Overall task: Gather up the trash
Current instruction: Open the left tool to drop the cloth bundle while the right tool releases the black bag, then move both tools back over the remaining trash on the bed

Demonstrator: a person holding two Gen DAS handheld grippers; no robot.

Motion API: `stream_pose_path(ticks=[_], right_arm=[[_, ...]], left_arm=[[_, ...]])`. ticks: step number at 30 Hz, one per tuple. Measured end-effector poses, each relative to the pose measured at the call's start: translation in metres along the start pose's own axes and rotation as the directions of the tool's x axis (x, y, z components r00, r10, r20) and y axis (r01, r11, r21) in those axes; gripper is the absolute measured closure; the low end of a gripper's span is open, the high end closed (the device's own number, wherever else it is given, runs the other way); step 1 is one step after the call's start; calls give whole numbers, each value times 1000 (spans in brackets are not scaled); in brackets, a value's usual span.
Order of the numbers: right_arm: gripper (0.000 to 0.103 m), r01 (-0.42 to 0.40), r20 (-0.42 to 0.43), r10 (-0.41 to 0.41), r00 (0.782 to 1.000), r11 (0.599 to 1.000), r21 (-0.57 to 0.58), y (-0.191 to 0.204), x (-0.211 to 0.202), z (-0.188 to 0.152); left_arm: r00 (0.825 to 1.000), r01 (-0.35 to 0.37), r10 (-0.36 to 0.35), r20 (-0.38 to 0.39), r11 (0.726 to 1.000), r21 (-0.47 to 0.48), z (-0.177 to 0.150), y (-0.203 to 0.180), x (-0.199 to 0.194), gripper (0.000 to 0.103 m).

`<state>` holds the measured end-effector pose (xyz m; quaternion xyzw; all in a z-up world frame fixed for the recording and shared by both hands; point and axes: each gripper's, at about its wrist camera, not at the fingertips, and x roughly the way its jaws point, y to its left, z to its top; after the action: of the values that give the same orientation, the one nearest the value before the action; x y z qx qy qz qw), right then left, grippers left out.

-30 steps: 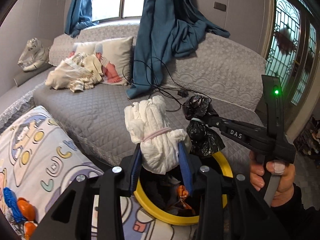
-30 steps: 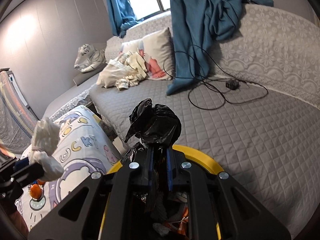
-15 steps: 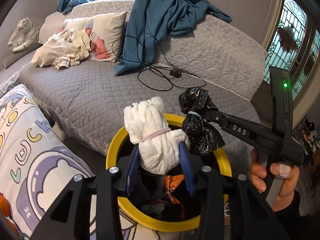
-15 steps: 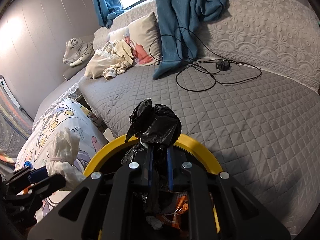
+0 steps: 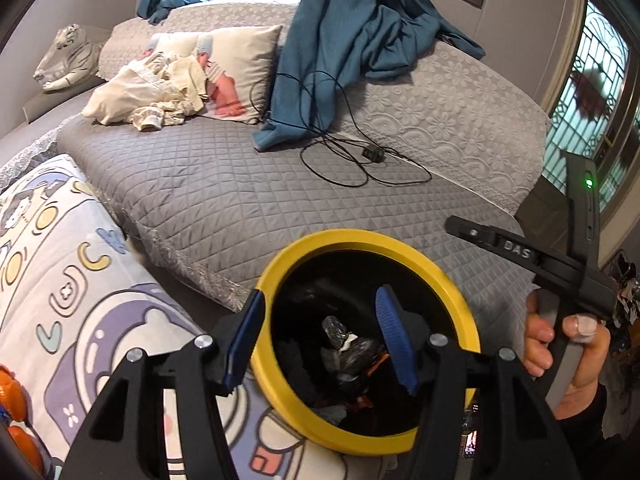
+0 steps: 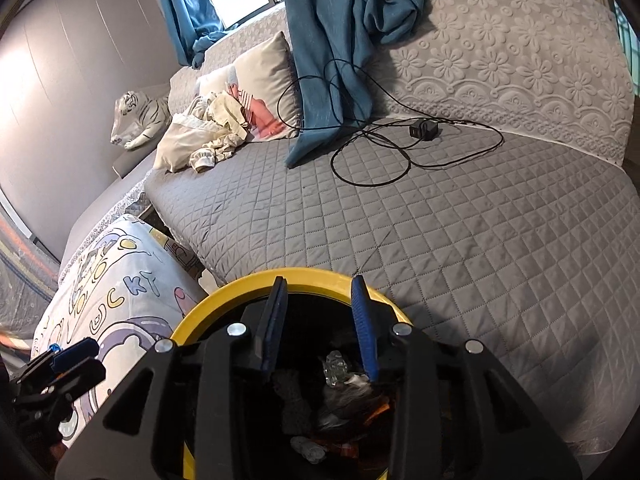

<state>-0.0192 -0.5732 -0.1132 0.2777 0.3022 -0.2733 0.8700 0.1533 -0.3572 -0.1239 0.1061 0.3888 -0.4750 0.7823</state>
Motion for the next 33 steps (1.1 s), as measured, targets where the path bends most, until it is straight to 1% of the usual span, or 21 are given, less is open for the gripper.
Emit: stream_pose_path(ticks=[6, 8, 10, 12, 16, 18, 21, 25, 28, 29, 33], right_arm=[[71, -28, 35, 29, 999, 999, -27, 18, -15, 6], [67, -43, 46, 45, 998, 998, -41, 27, -21, 8], [64, -56, 56, 59, 997, 997, -56, 36, -26, 10], [64, -68, 67, 73, 995, 995, -76, 47, -31, 11], [60, -109, 79, 119, 990, 987, -118, 73, -38, 15], [59, -132, 81, 145, 986, 980, -146, 89, -40, 17], [57, -172, 80, 189, 979, 968, -184, 114, -44, 18], [53, -233, 68, 257, 964, 940, -248, 155, -47, 17], [52, -281, 43, 306, 951, 915, -290, 187, -47, 15], [51, -292, 38, 317, 948, 908, -302, 196, -47, 13], [50, -350, -9, 372, 928, 866, -358, 242, -44, 3]], left_arm=[[998, -46, 47, 39, 998, -31, 2, 23, -21, 48], [996, -62, 64, 54, 997, -39, 3, 31, -30, 48], [994, -81, 84, 69, 996, -48, 3, 40, -40, 43], [990, -105, 110, 85, 993, -58, 3, 50, -49, 41], [983, -140, 149, 109, 986, -91, 1, 72, -71, 40], [976, -166, 178, 124, 981, -102, -1, 83, -83, 39], [964, -201, 219, 149, 971, -131, -5, 101, -104, 33], [944, -248, 278, 178, 953, -174, -14, 129, -134, 31], [926, -290, 328, 187, 935, -203, -23, 148, -154, 31], [918, -309, 350, 188, 927, -215, -28, 157, -162, 31], [897, -352, 405, 178, 896, -270, -45, 187, -187, 31]])
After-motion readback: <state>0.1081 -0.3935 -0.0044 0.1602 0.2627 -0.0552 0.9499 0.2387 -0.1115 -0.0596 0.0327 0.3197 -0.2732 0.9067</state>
